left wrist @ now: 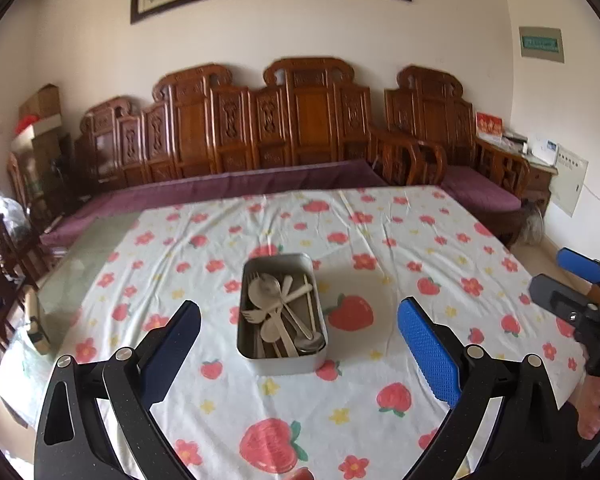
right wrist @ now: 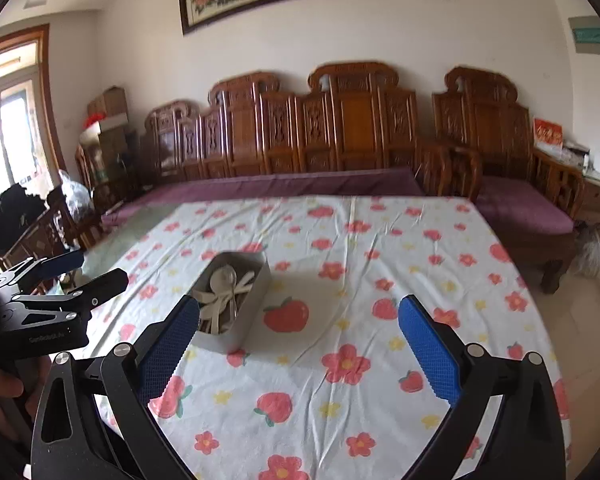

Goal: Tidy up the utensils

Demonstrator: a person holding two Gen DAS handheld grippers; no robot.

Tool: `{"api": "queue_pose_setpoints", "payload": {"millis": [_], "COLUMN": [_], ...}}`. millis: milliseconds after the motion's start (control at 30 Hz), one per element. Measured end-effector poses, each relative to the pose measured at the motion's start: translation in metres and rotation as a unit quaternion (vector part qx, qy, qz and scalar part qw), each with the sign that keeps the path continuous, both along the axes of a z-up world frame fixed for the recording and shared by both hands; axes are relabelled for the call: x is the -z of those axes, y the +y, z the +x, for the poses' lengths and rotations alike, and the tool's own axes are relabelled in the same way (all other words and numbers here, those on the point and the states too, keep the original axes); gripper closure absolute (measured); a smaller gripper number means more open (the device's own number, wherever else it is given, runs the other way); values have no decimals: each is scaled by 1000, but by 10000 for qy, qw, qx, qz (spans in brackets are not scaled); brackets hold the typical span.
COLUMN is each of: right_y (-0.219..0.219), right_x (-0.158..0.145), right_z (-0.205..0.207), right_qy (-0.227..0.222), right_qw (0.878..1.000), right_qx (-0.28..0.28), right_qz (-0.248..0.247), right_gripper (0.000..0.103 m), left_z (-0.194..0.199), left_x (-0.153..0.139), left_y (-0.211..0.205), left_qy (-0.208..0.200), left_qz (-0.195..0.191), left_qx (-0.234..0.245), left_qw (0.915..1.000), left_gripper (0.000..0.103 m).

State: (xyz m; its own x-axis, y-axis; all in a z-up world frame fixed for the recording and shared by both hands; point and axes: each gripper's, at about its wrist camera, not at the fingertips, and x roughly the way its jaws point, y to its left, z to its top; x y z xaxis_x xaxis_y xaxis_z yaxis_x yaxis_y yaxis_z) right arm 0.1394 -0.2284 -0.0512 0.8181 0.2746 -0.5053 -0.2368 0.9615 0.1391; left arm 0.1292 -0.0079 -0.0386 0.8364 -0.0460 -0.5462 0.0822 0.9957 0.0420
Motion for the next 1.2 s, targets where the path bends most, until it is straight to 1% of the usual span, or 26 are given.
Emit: {"api": "queue_pose_setpoints", "payload": {"millis": [100, 267, 467, 633, 733, 1200], "right_y": [-6, -10, -9, -6, -7, -5], "right_x": [-13, -29, -40, -44, -43, -41], "right_z": [-20, -49, -70, -76, -76, -76], "right_qy": [-239, -516, -674, -719, -712, -685], "right_qw": [9997, 9986, 9975, 9972, 9972, 9974], "right_qx": [62, 93, 131, 167, 176, 190], "right_qz": [12, 60, 138, 103, 109, 79], "right_gripper": [3, 3, 3, 3, 3, 3], "left_z": [-16, -37, -55, -66, -69, -72], "left_x": [-12, -28, -37, -41, -43, -43], "left_y": [1, 5, 10, 13, 14, 14], "left_qy": [-158, -354, -466, -563, -578, -599], "left_qz": [-76, -165, -201, -188, -250, -253], "left_qx": [-54, -143, -217, -257, -268, -279], "left_qw": [9998, 9991, 9985, 9979, 9977, 9975], "left_gripper": [8, 8, 8, 8, 8, 8]}}
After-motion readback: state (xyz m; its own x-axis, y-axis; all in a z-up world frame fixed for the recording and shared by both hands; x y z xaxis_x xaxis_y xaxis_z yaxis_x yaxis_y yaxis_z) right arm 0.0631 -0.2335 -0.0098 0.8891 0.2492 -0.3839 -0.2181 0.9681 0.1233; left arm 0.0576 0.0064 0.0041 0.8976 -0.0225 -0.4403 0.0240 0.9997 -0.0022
